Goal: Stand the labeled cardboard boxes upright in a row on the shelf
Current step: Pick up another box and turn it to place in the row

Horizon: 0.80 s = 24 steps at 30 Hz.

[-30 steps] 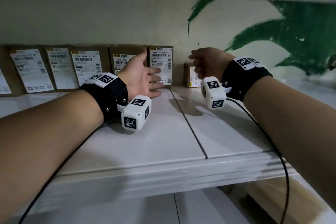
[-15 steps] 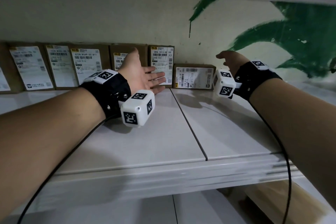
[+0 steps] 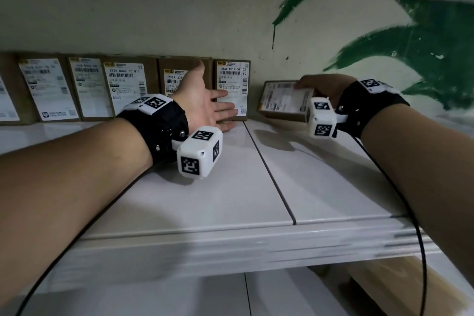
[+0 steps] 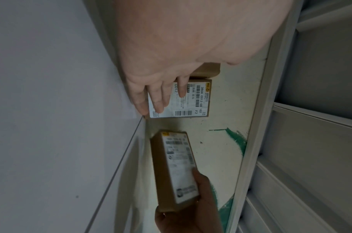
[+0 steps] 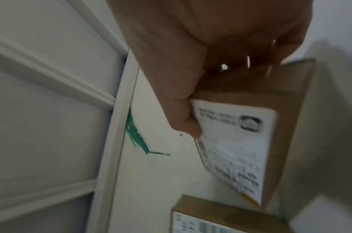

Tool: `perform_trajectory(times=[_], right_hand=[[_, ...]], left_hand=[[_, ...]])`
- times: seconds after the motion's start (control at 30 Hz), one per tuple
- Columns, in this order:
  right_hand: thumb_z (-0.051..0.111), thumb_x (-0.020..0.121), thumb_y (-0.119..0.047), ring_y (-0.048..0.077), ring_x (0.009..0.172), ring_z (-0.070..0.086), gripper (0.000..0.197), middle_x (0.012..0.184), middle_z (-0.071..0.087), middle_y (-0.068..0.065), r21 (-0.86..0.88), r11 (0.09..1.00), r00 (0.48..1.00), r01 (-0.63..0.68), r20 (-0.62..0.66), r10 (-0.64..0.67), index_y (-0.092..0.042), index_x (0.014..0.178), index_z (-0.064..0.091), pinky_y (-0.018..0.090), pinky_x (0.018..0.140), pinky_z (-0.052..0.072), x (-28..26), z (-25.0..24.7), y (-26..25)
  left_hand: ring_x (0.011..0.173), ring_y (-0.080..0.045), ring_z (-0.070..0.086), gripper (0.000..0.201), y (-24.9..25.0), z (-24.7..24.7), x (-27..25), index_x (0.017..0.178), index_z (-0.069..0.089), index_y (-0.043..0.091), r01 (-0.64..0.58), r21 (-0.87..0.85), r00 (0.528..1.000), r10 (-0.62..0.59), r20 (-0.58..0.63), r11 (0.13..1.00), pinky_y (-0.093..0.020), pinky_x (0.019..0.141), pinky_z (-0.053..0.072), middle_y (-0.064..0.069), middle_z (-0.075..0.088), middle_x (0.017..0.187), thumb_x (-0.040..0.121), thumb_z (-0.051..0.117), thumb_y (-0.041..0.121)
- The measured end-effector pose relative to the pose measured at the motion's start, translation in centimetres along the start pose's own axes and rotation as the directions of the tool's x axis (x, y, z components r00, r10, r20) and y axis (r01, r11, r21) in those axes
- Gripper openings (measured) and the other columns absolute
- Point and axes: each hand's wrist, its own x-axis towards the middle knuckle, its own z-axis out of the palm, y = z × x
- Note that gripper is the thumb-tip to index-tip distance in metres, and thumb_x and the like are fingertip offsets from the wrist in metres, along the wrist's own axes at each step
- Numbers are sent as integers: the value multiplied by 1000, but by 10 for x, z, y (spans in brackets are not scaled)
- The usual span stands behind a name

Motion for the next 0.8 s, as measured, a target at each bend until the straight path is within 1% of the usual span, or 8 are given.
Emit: perform_trajectory(times=[0.03,0.1,0.23,0.37,0.5,0.6,0.7,0.8], right_hand=[[72,88,-20,22,50,70,27,73,74,17,56,997,998,49,-38,-46,3,102,66,29,50,59,-9,-1,-3],[59,98,-19,19,32,59,17,48,65,10,212,972,993,103,-84,-87,-4,89,59,19,37,48,-12,-8,-5],[60,96,-32,22,58,69,21,74,76,7,408,898,984,167,-20,-175,-13,104,66,27,60,58,-14,4,-15],[62,94,-34,22,58,64,24,80,70,8,279,948,973,150,126,-192,-14,108,65,22,46,53,-31,30,-22],[67,90,-28,22,70,64,16,91,70,4,165,971,960,171,195,-202,-17,101,68,24,58,53,-34,34,-23],[68,87,-25,22,76,65,16,91,71,3,146,977,955,157,230,-188,-18,101,68,28,67,51,-34,32,-25],[62,90,-20,21,69,69,20,94,72,5,132,979,950,154,253,-183,-15,109,67,24,57,56,-37,33,-25],[56,92,-9,22,72,70,31,101,71,8,128,975,925,181,315,-212,-12,121,64,28,54,60,-37,31,-24]], left_hand=[[134,-38,58,94,0,0,0,145,54,6,1,12,1000,-1,7,1000,-60,109,45,-26,59,146,96,29,82],[125,-36,64,87,1,0,-2,139,58,7,1,55,999,-3,37,998,-57,108,46,-22,66,138,97,35,79],[122,-31,69,74,0,8,-9,141,58,12,-47,201,992,22,126,979,-52,106,51,-15,74,131,94,56,68],[123,-30,69,77,-1,19,-16,144,52,15,-117,242,980,72,187,963,-52,109,50,-14,74,131,91,64,69],[120,-29,68,48,-3,27,-26,124,68,26,-182,315,966,111,233,931,-45,109,51,-11,70,138,94,64,63],[117,-27,68,52,-8,25,-21,137,62,29,-210,364,964,132,230,907,-44,102,56,-6,60,149,94,69,57],[123,-29,68,63,-10,24,-17,148,55,27,-211,394,965,127,228,895,-46,104,56,-9,57,152,91,73,49],[125,-31,66,27,-10,27,-20,127,65,21,-245,411,964,177,197,878,-49,110,52,-14,66,145,102,67,30]])
